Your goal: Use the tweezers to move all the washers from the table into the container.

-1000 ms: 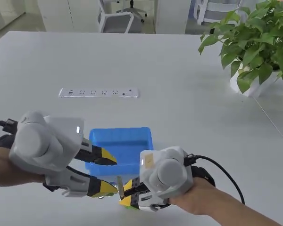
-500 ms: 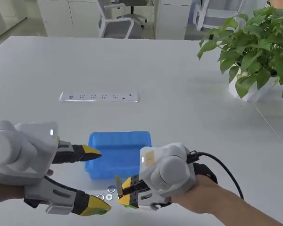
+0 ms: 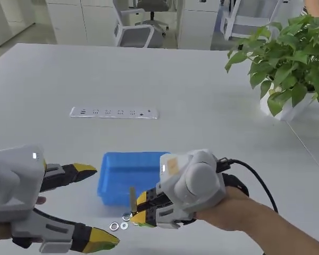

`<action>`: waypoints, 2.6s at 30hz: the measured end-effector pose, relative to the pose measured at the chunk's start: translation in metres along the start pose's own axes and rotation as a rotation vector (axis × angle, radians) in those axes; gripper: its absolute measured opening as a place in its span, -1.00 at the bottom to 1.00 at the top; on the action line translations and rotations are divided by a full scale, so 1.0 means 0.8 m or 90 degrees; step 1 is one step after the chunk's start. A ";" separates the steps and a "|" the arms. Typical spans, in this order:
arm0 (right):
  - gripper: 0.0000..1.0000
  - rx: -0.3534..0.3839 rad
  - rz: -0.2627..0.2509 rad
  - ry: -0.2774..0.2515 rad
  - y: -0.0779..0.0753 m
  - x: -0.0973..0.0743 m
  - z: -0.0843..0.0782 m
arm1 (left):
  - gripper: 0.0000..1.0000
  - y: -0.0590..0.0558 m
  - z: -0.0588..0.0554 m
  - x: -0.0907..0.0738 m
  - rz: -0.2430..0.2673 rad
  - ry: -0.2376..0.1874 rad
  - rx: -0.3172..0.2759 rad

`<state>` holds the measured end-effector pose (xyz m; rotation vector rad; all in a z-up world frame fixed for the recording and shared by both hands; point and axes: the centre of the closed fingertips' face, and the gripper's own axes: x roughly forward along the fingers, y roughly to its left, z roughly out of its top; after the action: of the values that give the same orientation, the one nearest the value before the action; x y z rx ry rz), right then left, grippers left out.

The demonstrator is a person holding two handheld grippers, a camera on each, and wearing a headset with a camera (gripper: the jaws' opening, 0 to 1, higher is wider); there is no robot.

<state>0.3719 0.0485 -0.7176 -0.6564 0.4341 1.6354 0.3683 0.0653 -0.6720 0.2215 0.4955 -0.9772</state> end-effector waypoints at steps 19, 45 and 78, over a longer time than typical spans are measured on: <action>-0.84 -0.006 -0.020 -0.032 -0.047 -0.011 0.021 | 0.98 0.009 -0.007 -0.009 0.050 -0.024 -0.017; -0.84 0.010 -0.033 -0.047 -0.106 0.014 -0.006 | 0.97 0.017 -0.015 -0.009 0.050 -0.013 -0.024; -0.83 0.033 0.002 0.001 -0.118 0.054 -0.060 | 0.49 0.065 -0.001 0.019 0.048 -0.019 0.009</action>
<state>0.4696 0.0680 -0.7744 -0.6179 0.4777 1.6215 0.4182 0.0831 -0.6825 0.2357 0.4496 -0.9097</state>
